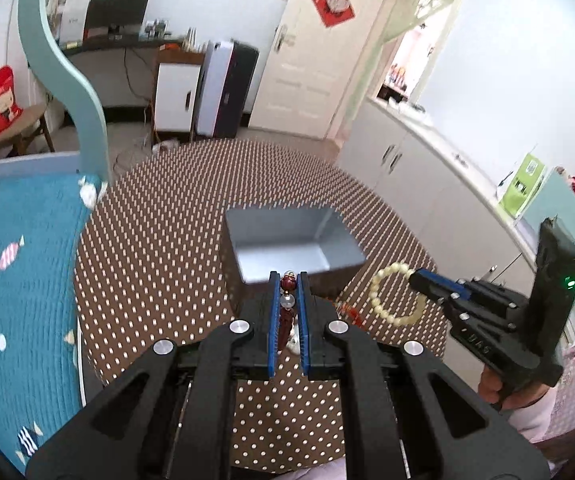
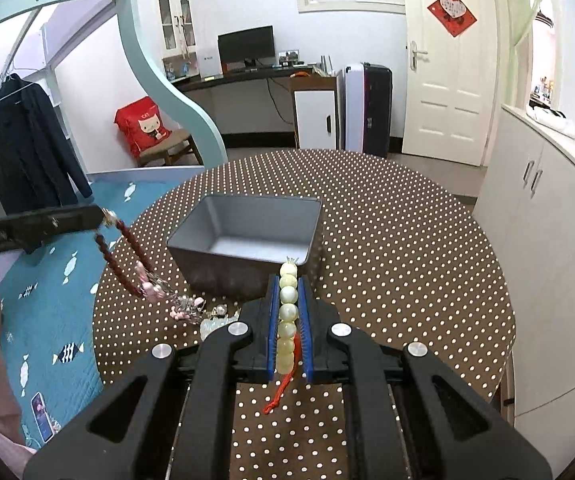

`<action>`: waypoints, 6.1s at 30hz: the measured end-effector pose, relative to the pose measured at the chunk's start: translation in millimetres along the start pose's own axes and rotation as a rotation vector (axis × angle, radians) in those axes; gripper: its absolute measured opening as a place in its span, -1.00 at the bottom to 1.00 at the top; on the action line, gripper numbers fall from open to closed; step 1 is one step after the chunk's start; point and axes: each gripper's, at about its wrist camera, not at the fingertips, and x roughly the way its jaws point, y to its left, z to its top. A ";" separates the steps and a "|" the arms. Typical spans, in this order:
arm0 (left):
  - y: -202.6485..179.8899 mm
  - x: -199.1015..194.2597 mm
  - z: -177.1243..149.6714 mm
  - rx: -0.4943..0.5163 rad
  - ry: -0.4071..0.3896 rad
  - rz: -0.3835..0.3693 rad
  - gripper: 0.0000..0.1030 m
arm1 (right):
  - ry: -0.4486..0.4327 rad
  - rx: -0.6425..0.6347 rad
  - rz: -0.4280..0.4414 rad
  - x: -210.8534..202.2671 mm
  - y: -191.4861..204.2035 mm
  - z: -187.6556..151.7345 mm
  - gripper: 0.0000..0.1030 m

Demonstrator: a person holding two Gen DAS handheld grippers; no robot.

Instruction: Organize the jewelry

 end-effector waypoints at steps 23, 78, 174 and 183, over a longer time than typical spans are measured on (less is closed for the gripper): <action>22.2 20.3 -27.7 -0.083 0.147 0.035 -0.85 | 0.153 -0.132 0.208 46.9 48.7 -31.5 -0.18; 5.4 23.8 -20.9 -0.048 0.150 0.045 -0.85 | 0.212 -0.087 0.102 78.1 8.8 -35.1 0.03; -12.9 64.0 6.8 0.057 0.112 0.131 0.17 | 0.049 0.148 0.066 34.0 -43.0 21.2 0.81; -0.9 45.5 -40.7 0.040 0.106 0.160 0.50 | -0.024 0.095 -0.019 1.2 -14.0 -20.2 0.84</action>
